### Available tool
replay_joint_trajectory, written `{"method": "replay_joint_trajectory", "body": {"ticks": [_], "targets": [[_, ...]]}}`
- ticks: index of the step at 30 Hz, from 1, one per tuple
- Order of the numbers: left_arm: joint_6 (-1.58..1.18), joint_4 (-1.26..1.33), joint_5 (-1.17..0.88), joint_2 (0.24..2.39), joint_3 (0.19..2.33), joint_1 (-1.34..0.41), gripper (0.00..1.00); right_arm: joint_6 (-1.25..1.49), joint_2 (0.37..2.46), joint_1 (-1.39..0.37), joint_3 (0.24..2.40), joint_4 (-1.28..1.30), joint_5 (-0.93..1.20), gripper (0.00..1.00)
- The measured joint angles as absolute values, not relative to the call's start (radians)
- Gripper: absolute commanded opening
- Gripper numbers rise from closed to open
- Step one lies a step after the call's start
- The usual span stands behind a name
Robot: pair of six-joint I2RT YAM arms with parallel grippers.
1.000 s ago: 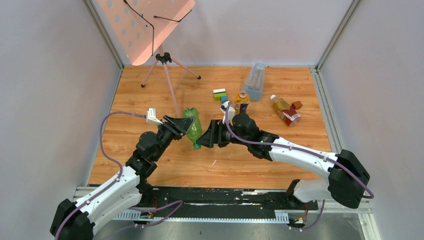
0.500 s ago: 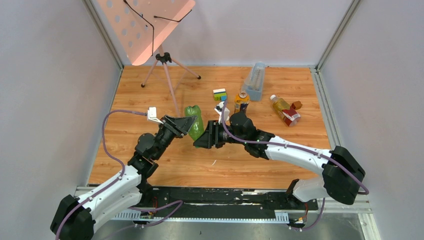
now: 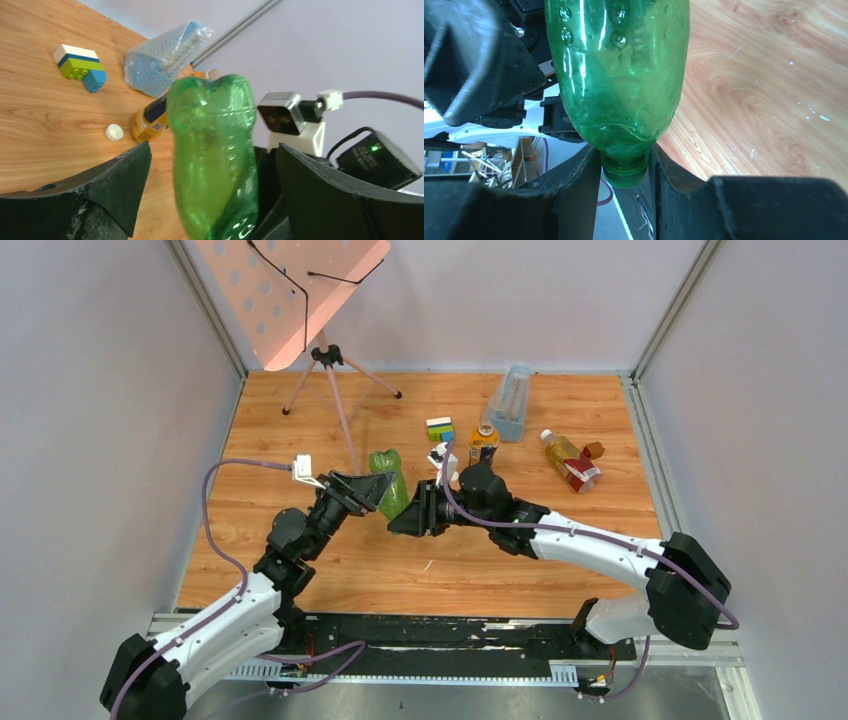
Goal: Unscrew the bottle caps
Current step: Unscrew the bottle cap from the plastic bottle.
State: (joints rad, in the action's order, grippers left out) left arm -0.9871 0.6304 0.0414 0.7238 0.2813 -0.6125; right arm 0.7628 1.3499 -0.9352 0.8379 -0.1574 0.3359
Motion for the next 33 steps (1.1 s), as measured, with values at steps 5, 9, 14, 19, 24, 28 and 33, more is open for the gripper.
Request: {"method": "replay_joint_trajectory", "body": {"ticks": [5, 9, 14, 19, 24, 28, 33], "targets": [[-0.847, 0.442, 0.035, 0.650, 0.320, -0.613, 1.00, 0.683, 1.285, -0.934, 0.832, -0.096, 0.306, 0.08], [-0.671, 0.200, 0.025, 0.616, 0.453, -0.614, 1.00, 0.557, 1.230, -0.916, 0.832, -0.007, 0.306, 0.07], [-0.433, -0.071, -0.080, 0.655, 0.651, -0.613, 1.00, 0.348, 1.164, -0.888, 0.833, 0.128, 0.333, 0.03], [-0.263, -0.240, -0.264, 0.756, 0.791, -0.613, 1.00, 0.127, 1.131, -0.882, 0.849, 0.296, 0.391, 0.00], [-0.172, -0.326, -0.429, 0.797, 0.820, -0.613, 1.00, -0.035, 1.122, -0.882, 0.878, 0.409, 0.432, 0.00], [-0.124, -0.361, -0.554, 0.840, 0.863, -0.613, 1.00, -0.145, 1.108, -0.882, 0.880, 0.453, 0.472, 0.00], [-0.084, -0.378, -0.734, 0.913, 0.880, -0.613, 0.94, -0.263, 1.088, -0.882, 0.880, 0.476, 0.489, 0.00]]}}
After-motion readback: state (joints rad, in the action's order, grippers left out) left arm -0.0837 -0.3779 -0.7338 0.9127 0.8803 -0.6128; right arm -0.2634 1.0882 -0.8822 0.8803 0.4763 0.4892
